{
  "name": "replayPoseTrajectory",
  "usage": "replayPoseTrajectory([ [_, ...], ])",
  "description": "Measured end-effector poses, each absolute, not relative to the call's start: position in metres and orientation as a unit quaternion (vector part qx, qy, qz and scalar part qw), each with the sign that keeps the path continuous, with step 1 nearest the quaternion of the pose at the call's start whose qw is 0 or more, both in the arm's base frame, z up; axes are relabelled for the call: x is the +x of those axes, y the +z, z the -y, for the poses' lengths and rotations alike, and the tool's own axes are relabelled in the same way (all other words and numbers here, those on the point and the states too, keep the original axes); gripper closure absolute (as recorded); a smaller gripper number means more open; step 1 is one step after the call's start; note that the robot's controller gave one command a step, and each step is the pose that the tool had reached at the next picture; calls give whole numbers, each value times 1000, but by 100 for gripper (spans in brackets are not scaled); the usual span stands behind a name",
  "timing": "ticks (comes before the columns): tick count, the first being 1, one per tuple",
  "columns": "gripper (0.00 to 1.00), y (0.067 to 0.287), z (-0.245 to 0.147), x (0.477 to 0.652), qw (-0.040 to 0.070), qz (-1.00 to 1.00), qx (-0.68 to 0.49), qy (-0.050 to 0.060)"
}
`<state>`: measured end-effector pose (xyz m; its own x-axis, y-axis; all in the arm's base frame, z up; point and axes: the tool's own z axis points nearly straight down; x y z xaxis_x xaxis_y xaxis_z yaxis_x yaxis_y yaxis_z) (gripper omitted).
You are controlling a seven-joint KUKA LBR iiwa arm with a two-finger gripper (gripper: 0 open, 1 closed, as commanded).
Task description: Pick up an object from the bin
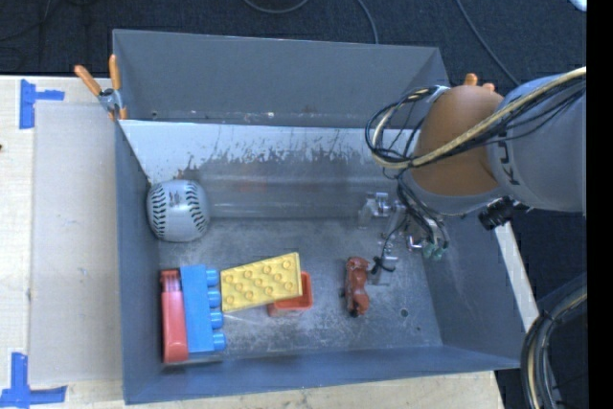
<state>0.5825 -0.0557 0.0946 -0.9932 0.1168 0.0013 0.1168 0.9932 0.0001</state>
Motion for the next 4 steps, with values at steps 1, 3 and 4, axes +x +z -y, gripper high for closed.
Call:
replayPoseTrajectory([
  [1,0,79,46,564,3,999,-49,-1],
  [3,0,72,-11,553,3,996,-93,0],
  [4,0,71,-27,537,3,1000,-19,0],
])
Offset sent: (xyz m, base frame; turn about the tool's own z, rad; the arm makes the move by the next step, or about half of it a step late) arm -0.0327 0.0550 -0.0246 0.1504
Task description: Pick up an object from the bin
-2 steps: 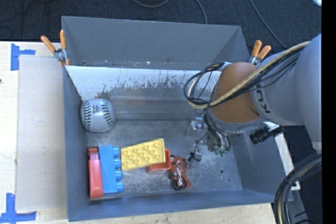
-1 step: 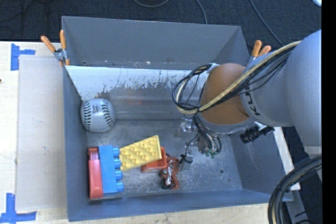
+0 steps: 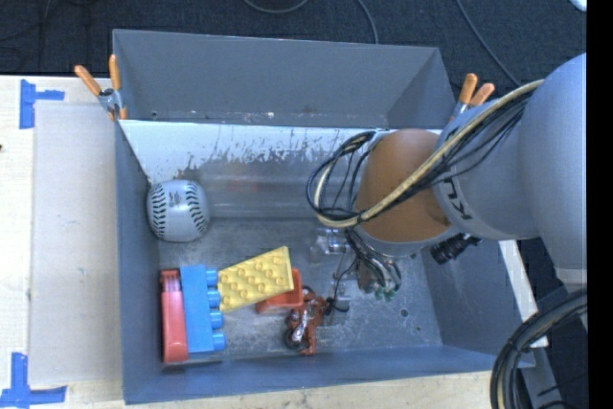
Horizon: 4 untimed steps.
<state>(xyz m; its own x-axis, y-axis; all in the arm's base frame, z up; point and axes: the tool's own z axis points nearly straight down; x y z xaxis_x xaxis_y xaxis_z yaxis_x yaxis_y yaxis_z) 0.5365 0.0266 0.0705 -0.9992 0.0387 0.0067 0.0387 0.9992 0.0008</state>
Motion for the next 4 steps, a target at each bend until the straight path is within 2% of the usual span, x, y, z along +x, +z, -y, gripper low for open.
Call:
replayPoseTrajectory([
  [1,100,72,-110,539,4,994,-114,0],
  [2,100,72,-110,539,4,994,-113,0],
  [3,100,183,-108,536,5,992,-128,1],
  [4,100,183,-109,536,5,992,-127,1],
])
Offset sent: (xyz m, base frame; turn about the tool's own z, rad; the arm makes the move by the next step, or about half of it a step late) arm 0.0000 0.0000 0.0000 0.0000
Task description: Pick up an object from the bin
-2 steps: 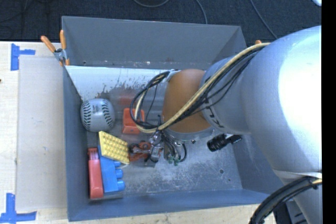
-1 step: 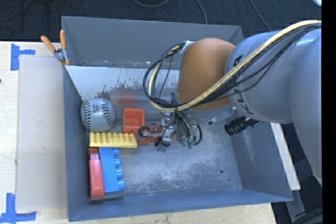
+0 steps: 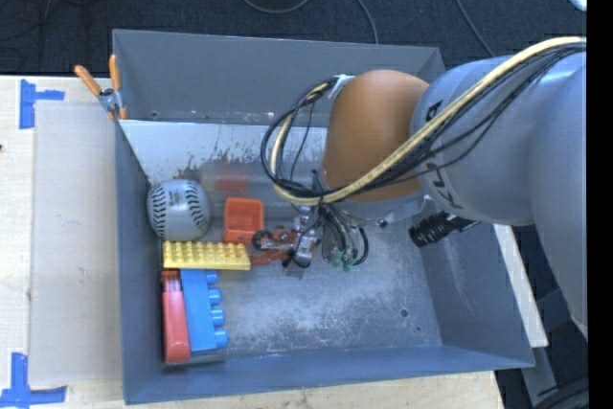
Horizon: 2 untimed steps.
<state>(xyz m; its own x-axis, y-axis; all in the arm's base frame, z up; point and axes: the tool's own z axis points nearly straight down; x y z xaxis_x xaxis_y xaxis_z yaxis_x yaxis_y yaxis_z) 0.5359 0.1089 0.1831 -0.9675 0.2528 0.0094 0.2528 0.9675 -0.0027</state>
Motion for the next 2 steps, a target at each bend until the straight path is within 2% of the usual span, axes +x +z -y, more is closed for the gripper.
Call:
replayPoseTrajectory([
  [1,100,300,-108,542,5,990,-142,1],
  [2,100,300,-109,542,5,990,-140,1],
])
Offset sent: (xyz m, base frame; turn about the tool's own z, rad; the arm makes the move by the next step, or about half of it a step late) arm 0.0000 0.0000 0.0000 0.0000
